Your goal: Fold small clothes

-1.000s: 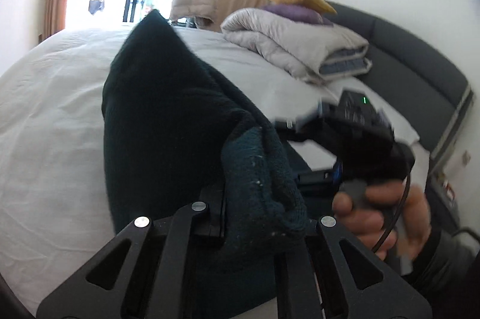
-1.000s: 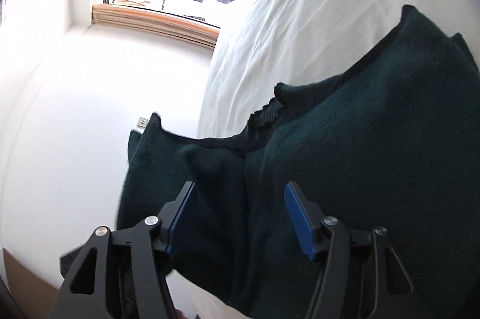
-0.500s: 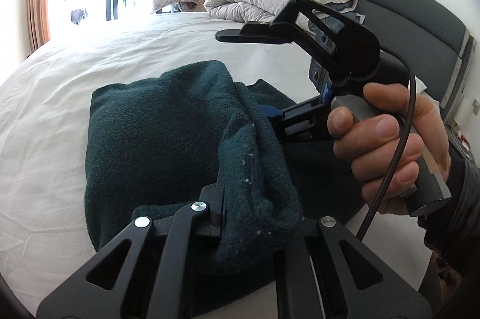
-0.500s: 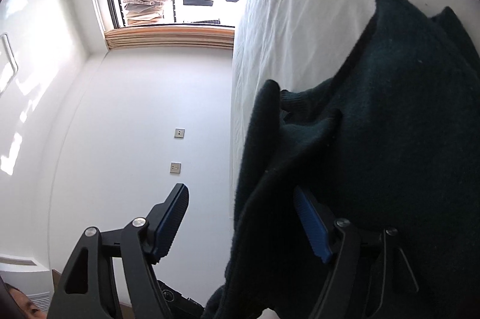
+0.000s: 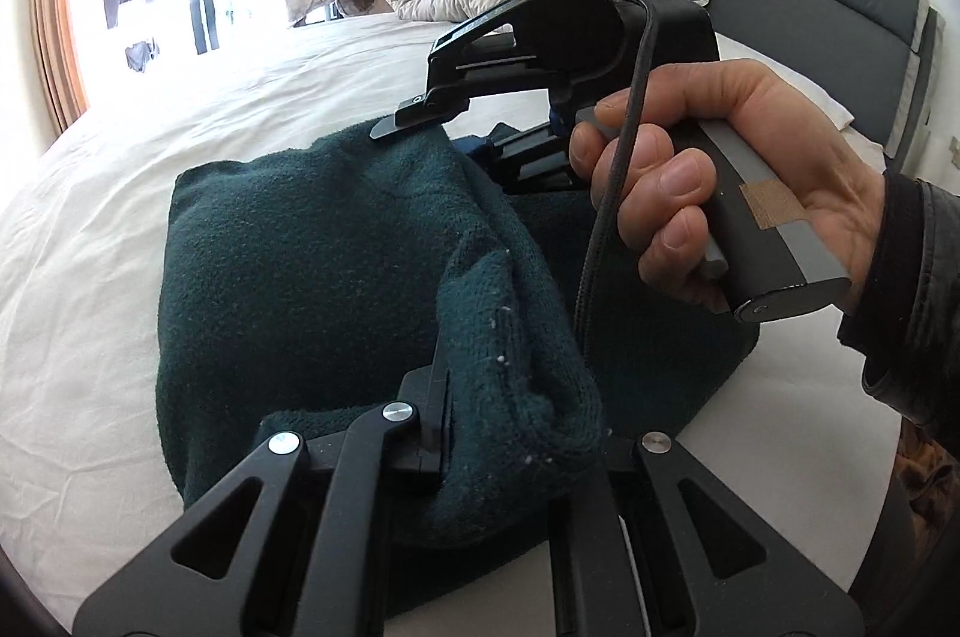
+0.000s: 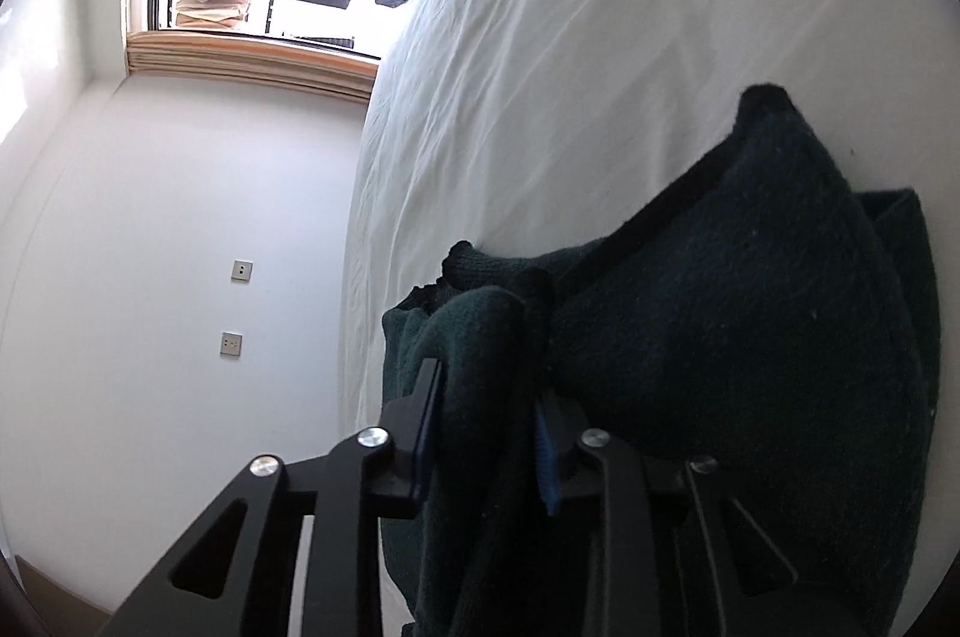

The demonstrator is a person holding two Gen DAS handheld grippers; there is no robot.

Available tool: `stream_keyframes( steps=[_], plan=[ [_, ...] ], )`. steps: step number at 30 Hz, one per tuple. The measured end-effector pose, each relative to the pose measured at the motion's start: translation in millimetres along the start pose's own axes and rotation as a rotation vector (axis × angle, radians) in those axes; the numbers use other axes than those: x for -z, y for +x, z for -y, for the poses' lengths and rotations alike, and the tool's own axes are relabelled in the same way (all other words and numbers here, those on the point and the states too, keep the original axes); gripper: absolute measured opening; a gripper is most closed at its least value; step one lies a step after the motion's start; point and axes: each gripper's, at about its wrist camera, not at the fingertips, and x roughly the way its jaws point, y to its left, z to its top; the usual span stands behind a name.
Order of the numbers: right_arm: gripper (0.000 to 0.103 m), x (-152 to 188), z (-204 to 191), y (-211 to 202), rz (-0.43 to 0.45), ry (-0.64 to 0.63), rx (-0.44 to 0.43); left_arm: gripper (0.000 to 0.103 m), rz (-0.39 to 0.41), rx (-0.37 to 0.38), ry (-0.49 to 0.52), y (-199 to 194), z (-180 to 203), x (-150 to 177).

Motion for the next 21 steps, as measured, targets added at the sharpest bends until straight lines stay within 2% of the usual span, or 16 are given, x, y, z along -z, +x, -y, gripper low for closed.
stream_keyframes(
  steps=[1, 4, 9, 21],
  plan=[
    [0.017, -0.7, -4.1, -2.3, 0.008, -0.024, -0.001, 0.007, -0.001, 0.0, 0.003, 1.7, -0.5, -1.1],
    [0.014, -5.9, -13.3, -6.9, 0.035, -0.059, -0.01, 0.007, 0.006, 0.0, 0.018, 3.4, 4.4, -0.8],
    [0.013, -9.5, -25.9, -15.1, 0.06, -0.164, 0.106, 0.007, 0.012, 0.013, 0.048, -0.5, 16.8, -1.0],
    [0.013, -32.1, -0.5, -46.8, 0.052, -0.194, 0.235, 0.007, -0.023, 0.051, 0.143, 31.3, 63.5, -16.8]
  ],
)
